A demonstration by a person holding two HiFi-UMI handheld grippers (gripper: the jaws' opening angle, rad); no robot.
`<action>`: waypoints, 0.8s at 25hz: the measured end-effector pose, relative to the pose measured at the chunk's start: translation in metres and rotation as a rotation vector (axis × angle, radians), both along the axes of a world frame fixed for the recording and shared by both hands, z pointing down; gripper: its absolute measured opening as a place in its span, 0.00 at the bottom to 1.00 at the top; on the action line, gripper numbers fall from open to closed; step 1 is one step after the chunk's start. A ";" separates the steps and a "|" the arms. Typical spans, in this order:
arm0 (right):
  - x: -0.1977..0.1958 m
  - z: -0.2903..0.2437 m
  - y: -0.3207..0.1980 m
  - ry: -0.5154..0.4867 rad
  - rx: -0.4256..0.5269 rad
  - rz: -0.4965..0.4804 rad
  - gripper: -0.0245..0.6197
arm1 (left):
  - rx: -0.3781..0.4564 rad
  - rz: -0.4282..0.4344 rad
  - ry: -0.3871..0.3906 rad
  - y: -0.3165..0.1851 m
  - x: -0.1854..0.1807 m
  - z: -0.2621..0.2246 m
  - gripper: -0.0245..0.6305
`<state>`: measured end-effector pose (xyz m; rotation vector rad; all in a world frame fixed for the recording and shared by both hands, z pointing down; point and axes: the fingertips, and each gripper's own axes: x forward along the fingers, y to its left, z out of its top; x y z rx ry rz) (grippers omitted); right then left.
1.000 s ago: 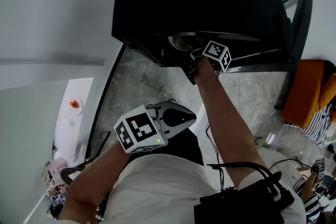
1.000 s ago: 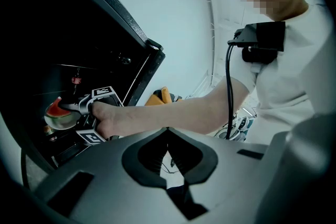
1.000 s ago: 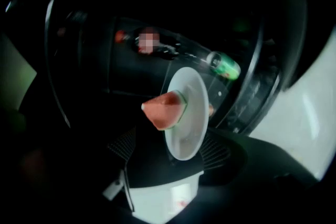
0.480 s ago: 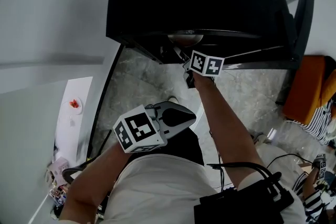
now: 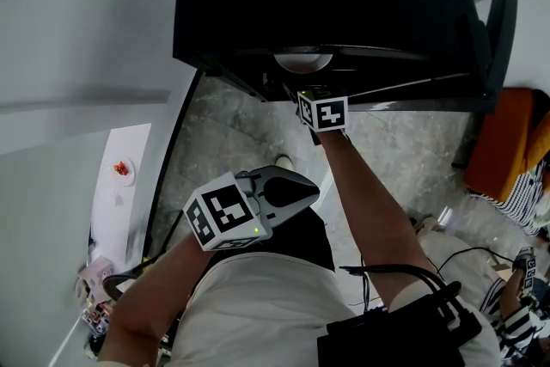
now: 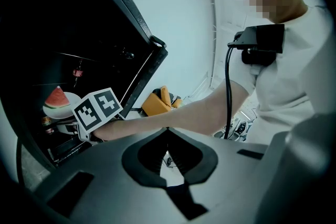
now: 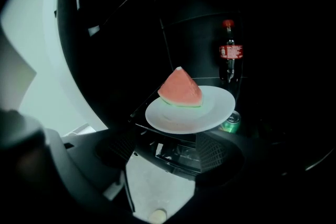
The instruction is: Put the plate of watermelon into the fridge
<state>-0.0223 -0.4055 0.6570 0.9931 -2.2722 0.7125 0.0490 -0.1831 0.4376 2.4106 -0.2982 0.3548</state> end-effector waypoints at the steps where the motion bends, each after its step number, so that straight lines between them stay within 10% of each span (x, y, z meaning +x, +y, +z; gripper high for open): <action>1: 0.000 0.000 0.000 0.010 0.002 -0.001 0.60 | -0.001 -0.002 0.001 0.000 0.000 0.000 0.06; 20: 0.030 0.011 0.027 0.091 -0.057 0.051 0.60 | 0.012 -0.011 0.006 0.022 -0.011 -0.005 0.06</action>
